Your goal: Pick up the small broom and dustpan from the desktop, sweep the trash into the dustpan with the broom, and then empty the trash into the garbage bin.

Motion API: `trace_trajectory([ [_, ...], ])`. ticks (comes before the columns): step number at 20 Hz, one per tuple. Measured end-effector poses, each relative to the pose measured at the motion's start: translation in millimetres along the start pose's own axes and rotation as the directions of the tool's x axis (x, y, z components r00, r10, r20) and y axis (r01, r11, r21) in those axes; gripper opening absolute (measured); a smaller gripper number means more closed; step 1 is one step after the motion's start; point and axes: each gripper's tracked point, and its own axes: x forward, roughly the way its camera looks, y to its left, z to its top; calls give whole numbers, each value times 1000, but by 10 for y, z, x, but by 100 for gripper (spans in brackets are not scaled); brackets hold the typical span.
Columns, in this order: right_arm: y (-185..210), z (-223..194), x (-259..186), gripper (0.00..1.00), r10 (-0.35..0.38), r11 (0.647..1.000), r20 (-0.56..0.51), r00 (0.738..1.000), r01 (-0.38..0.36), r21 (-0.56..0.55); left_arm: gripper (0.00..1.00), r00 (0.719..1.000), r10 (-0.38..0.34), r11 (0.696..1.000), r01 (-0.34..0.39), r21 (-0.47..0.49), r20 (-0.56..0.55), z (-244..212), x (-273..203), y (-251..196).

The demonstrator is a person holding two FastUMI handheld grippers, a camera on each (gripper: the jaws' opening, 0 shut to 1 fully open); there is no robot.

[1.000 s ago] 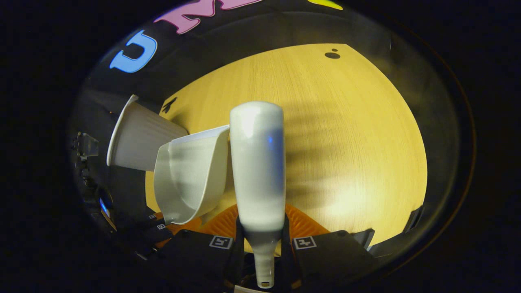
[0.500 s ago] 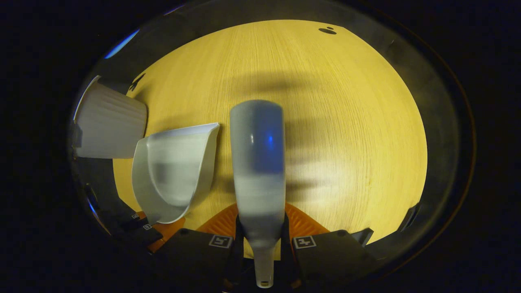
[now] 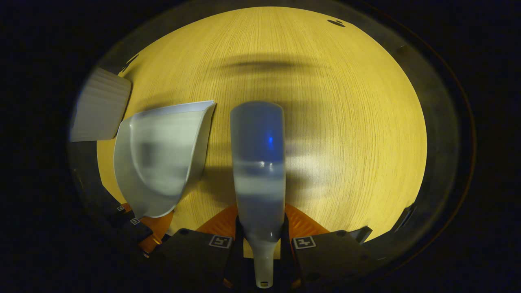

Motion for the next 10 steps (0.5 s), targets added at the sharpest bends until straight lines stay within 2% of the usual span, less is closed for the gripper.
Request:
trace_trajectory([
  [1,11,-4,7,42,1,1000,-12,1000,-1,5,29,1000,2,1000,-2,1,-4,-6,5,-14],
  [3,24,6,-5,39,8,1000,-26,1000,-7,23,29,1000,2,1000,-2,4,-11,-6,-2,-7],
  [9,54,-12,-25,52,27,999,-35,999,-27,23,32,999,-1,1000,1,5,-44,-42,-27,-16],
  [10,61,-16,-35,63,30,999,-34,999,-29,18,46,999,-5,1000,5,0,-46,-55,-45,-25],
])
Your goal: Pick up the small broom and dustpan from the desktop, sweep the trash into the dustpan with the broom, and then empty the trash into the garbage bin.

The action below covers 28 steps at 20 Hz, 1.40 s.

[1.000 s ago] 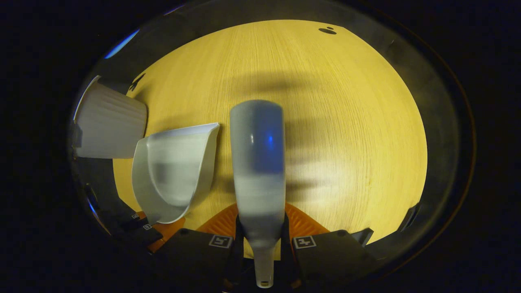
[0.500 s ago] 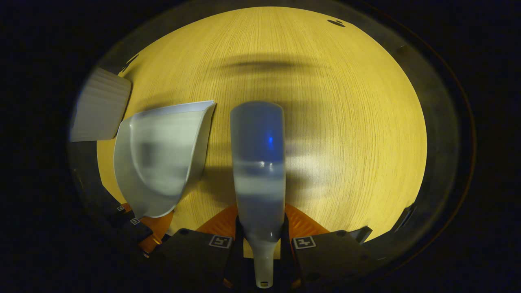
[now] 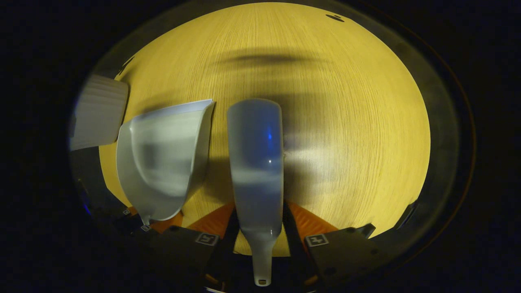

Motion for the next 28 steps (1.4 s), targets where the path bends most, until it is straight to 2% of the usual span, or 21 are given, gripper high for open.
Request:
trace_trajectory([
  [2,-11,-10,0,87,-5,1000,11,1000,5,-5,84,1000,-6,1000,6,-15,15,-25,3,-38],
  [3,-20,-5,-21,99,-8,1000,19,1000,8,-1,84,1000,-9,1000,10,-17,19,-60,8,-44],
  [5,-7,-20,-76,99,1,1000,35,999,-1,7,84,999,-7,1000,8,-21,46,-68,-14,-45],
  [10,75,-27,-380,98,37,999,142,989,-36,-13,85,985,-66,998,65,12,159,-156,-308,-144],
  [12,143,17,-589,98,81,997,209,974,-79,-16,85,968,-71,997,62,44,239,-176,-467,-128],
  [14,290,30,-787,98,155,988,273,949,-147,-52,84,934,-56,997,32,74,354,-140,-682,-71],
  [15,314,25,-896,99,171,985,307,936,-155,-75,84,905,-48,997,15,80,422,-98,-799,-37],
  [17,326,39,-1120,98,167,984,395,903,-127,-127,84,845,-59,996,15,87,532,-57,-1038,-15],
  [20,409,22,-1541,98,171,980,530,831,-86,-182,84,736,-67,996,11,86,673,-63,-1387,62],
  [23,553,46,-2029,98,190,977,666,721,-69,-203,84,594,-69,996,-2,87,801,-151,-1730,204],
  [27,848,-56,-2788,98,260,964,802,538,-104,-243,84,396,-53,998,-16,64,917,-392,-2061,286],
  [28,864,-78,-2984,98,255,966,837,484,-92,-241,84,363,-54,998,-11,62,930,-468,-2094,280],
])
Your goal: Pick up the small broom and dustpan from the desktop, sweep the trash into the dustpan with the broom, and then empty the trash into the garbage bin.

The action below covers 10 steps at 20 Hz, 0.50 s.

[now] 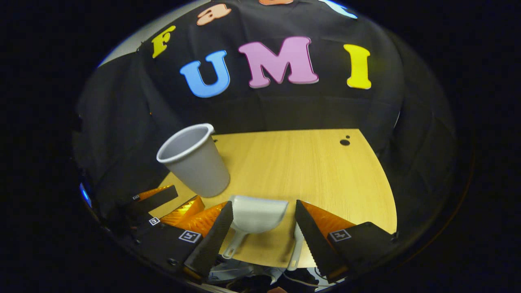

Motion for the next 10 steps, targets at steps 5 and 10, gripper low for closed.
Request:
trace_trajectory([
  [5,142,696,-655,97,-35,990,275,961,71,-123,83,984,1,999,5,-38,179,86,-164,2],
  [10,235,1008,-1115,97,30,986,437,899,45,-162,82,900,82,996,-62,-60,428,589,-1011,-72],
])
